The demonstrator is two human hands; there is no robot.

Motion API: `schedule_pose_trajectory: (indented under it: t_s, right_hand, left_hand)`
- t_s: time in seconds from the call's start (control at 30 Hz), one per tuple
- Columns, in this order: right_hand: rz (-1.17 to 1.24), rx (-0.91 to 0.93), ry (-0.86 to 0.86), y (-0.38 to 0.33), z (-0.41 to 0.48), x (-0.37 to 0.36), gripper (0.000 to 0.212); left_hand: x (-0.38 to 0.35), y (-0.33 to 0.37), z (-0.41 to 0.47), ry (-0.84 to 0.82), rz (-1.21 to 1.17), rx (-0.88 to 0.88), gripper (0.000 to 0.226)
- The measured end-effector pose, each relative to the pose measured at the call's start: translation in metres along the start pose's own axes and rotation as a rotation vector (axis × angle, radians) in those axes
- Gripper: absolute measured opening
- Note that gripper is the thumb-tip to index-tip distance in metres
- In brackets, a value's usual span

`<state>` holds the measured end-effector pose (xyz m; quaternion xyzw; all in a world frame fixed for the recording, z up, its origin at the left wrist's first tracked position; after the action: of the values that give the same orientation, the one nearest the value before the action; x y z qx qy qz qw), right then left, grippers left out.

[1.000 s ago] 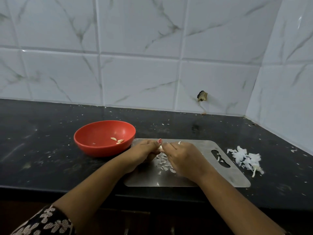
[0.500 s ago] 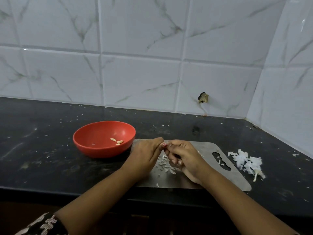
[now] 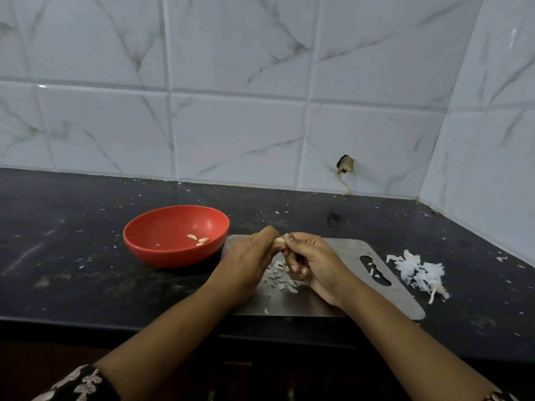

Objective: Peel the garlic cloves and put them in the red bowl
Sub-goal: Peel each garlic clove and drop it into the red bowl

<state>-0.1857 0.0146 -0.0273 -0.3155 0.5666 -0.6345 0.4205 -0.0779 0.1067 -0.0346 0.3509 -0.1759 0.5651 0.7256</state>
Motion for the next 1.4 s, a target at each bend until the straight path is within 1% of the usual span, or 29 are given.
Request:
schedule_pose_trajectory:
  t_s: [0.07,0.17,0.23,0.33,0.4,0.53,0.63,0.9,1.0,1.13,1.4]
  right_hand:
    - [-0.028,0.029,0.037,0.0,0.0,0.001,0.037]
    - [-0.142,0.07,0.071,0.001,0.0,0.002,0.037]
    - [-0.318,0.134,0.092,0.003,-0.001,0.002,0.036]
    - [-0.624,0.325,0.151,0.003,-0.002,0.003,0.03]
    - [-0.771,0.43,0.175,0.002,-0.003,0.004,0.026]
    - [-1.017,0.467,0.167,0.004,-0.003,0.0,0.022]
    - [-1.189,0.499,0.187,0.003,-0.005,-0.005,0.021]
    - [-1.385,0.569,0.163,0.003,-0.006,-0.009,0.029]
    - [-1.427,0.588,0.153,0.005,-0.006,-0.01,0.026]
    - [-1.428,0.6,0.163,0.006,-0.005,-0.011,0.027]
    - [-1.432,0.593,0.159,0.006,-0.006,-0.011,0.016]
  left_hand:
    - [-0.001,-0.001,0.0,-0.014,-0.003,0.008,0.011]
    - [0.001,-0.001,-0.001,0.012,0.0,0.026,0.011]
    - [0.003,-0.001,-0.001,0.023,-0.005,0.047,0.013]
    - [0.002,-0.001,0.0,0.008,0.036,0.061,0.016]
    - [0.0,-0.001,0.0,-0.001,0.054,0.065,0.019]
    - [0.0,-0.001,-0.001,0.005,0.053,0.095,0.024]
    - [0.0,0.0,-0.001,0.007,0.04,0.087,0.026]
    - [0.0,0.001,-0.002,0.01,0.071,0.089,0.027]
    - [0.001,0.002,-0.002,-0.006,0.056,0.111,0.027]
    - [0.001,0.003,-0.002,-0.017,0.056,0.12,0.028]
    - [0.001,0.003,-0.002,-0.019,0.066,0.109,0.023]
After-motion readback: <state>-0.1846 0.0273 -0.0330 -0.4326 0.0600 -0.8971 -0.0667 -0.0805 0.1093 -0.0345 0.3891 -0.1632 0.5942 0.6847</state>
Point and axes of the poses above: each hand's wrist, its own z-axis towards the middle knuckle, its own x-axis out of the back of the hand, y = z × x, the point moved 3 cm from there along z, towards the middle knuckle, and after that the axes turned 3 degrees about z, right-handed, at the moved point
